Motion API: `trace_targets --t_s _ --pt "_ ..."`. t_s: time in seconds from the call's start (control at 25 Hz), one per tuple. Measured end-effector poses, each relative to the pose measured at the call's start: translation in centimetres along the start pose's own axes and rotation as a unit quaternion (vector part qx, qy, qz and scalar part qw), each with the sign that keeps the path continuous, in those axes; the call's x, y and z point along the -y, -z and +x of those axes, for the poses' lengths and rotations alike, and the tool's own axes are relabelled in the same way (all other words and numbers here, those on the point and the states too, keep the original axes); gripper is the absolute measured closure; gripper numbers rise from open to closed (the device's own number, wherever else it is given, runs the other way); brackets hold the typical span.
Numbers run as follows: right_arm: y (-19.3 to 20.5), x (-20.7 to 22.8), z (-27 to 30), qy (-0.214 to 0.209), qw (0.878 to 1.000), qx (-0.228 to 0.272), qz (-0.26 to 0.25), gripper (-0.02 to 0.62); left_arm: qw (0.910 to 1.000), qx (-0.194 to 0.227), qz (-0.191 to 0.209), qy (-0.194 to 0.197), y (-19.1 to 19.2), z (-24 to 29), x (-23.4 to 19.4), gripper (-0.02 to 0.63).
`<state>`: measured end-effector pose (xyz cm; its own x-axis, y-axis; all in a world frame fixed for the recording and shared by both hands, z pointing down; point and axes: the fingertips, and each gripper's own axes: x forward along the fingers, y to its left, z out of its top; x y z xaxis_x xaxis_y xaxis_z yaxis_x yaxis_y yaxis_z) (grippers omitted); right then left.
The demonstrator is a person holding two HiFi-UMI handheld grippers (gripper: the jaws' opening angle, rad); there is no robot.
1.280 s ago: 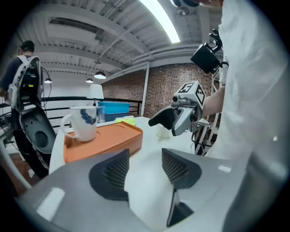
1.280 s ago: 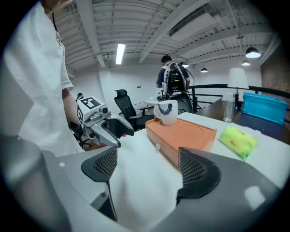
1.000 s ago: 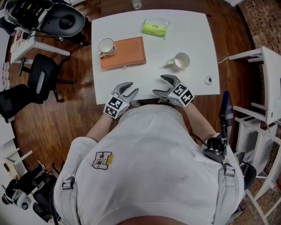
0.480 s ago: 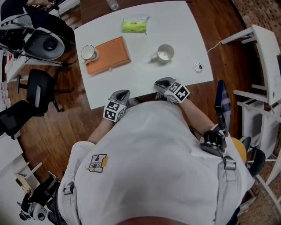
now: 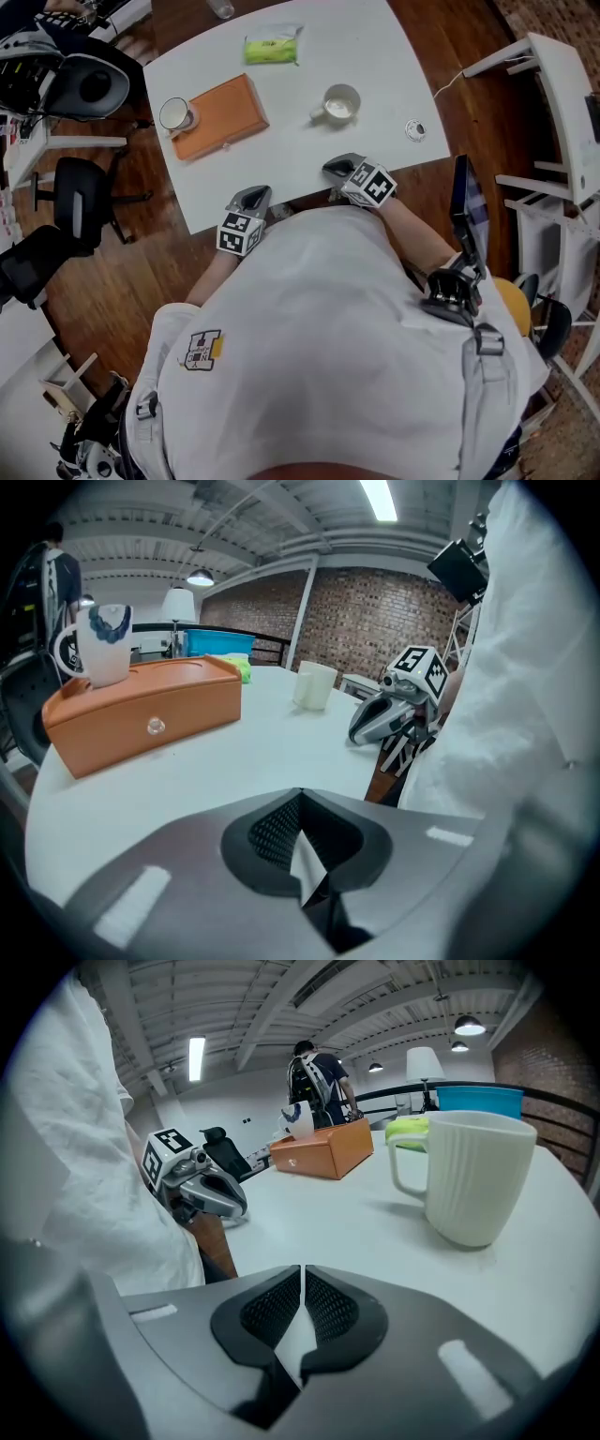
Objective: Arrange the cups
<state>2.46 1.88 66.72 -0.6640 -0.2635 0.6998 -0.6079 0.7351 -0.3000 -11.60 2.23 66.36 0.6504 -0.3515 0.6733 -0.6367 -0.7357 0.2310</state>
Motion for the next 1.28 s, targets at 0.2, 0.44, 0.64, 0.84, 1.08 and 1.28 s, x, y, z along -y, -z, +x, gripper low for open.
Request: trace_targets --t_s 0.2,0.44,0.64,0.84,1.08,1.28 --pt "0.0 0.0 0.2 0.003 1.000 -0.004 -0.001 0.584 1.0000 0.000 0.002 0.002 0.0 -0.2 -0.3 0.606" --pt "0.0 0.3 0.3 0.007 1.000 -0.006 0.001 0.588 1.0000 0.004 0.002 0.005 -0.4 -0.3 -0.3 0.606" --pt "-0.1 0.5 0.2 0.012 1.000 -0.003 0.006 0.586 0.9997 0.021 0.002 0.010 -1.4 -0.5 0.0 0.606" --pt "-0.1 1.0 0.1 0.024 0.999 0.000 0.021 0.584 0.9994 0.026 0.012 0.017 -2.0 -0.8 0.0 0.606" --pt "-0.5 1.8 -1.3 0.063 0.996 0.028 0.051 0.573 0.9977 0.046 0.038 0.031 -2.6 -1.1 -0.1 0.606" --pt "-1.1 5.8 -5.9 0.112 0.991 0.054 0.049 0.546 0.9901 0.072 0.115 0.038 -8.2 2.0 1.1 0.606"
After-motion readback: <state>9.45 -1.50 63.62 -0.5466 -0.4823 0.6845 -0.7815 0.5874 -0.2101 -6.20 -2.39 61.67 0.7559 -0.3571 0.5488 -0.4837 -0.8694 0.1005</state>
